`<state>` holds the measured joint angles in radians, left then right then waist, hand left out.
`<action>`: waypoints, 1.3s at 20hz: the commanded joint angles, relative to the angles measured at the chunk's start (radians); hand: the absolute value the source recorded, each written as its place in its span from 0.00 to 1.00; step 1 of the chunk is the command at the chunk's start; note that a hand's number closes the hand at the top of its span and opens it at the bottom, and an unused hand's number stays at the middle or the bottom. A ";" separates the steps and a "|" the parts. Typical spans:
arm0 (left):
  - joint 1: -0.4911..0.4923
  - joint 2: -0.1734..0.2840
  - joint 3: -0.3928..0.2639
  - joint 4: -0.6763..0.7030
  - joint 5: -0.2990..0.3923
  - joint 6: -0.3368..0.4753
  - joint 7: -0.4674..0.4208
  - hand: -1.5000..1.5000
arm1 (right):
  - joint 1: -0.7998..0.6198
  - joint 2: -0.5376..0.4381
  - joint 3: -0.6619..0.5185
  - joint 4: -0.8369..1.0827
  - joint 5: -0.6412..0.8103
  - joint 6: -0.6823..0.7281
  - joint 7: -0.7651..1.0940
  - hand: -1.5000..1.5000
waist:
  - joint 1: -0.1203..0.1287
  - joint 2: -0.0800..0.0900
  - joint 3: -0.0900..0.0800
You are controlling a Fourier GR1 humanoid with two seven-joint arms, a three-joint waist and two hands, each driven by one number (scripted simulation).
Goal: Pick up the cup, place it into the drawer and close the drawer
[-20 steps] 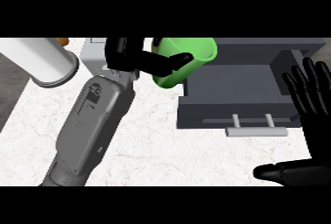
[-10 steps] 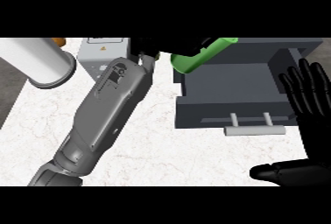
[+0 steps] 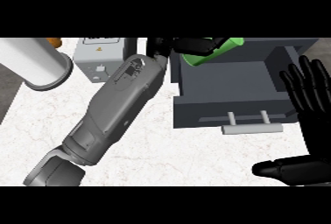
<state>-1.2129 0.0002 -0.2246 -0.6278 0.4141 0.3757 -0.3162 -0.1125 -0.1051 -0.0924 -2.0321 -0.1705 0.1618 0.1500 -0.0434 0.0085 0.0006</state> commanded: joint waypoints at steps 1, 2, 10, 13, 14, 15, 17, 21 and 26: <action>-0.045 0.000 -0.056 0.086 0.052 0.003 0.014 1.00 | 0.040 0.041 0.046 -0.015 0.051 -0.018 -0.041 0.00 | -0.001 -0.001 0.000; -0.094 0.000 -0.086 0.114 0.069 0.047 0.016 1.00 | -0.034 -0.003 0.002 0.004 -0.013 0.001 0.017 0.00 | -0.013 0.003 0.000; -0.060 0.000 -0.242 0.173 0.153 0.045 -0.049 1.00 | -0.055 -0.006 0.005 0.050 -0.013 0.017 -0.008 0.00 | -0.044 0.009 0.001; -0.109 0.000 -0.269 0.244 0.145 0.075 -0.020 1.00 | -0.031 0.015 0.035 0.026 0.001 0.010 -0.012 0.00 | -0.058 0.015 0.001; -0.105 0.000 -0.283 0.258 0.137 0.064 -0.033 1.00 | -0.070 -0.003 0.018 0.016 -0.022 0.015 0.011 0.00 | -0.060 0.016 0.001; -0.125 0.000 -0.300 0.266 0.134 0.063 -0.018 1.00 | -0.052 0.018 0.045 0.025 0.004 0.012 -0.017 0.00 | -0.069 0.019 0.001; -0.116 0.000 -0.333 0.277 0.129 0.085 -0.015 0.00 | -0.032 0.027 0.056 0.039 0.019 0.017 -0.046 0.00 | -0.068 0.020 0.002; -0.104 0.000 -0.358 0.256 0.173 0.110 -0.013 0.00 | -0.051 0.015 0.036 0.009 -0.033 0.028 -0.017 0.00 | -0.079 0.020 0.001; -0.100 0.000 -0.345 0.173 0.264 0.085 -0.041 0.00 | -0.083 -0.016 -0.028 0.048 -0.107 0.055 -0.015 0.00 | -0.064 0.017 0.001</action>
<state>-1.3164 0.0000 -0.5760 -0.4168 0.6233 0.4787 -0.3304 -0.1671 -0.1009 -0.0832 -1.9968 -0.2288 0.2009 0.1257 -0.1144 0.0264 0.0018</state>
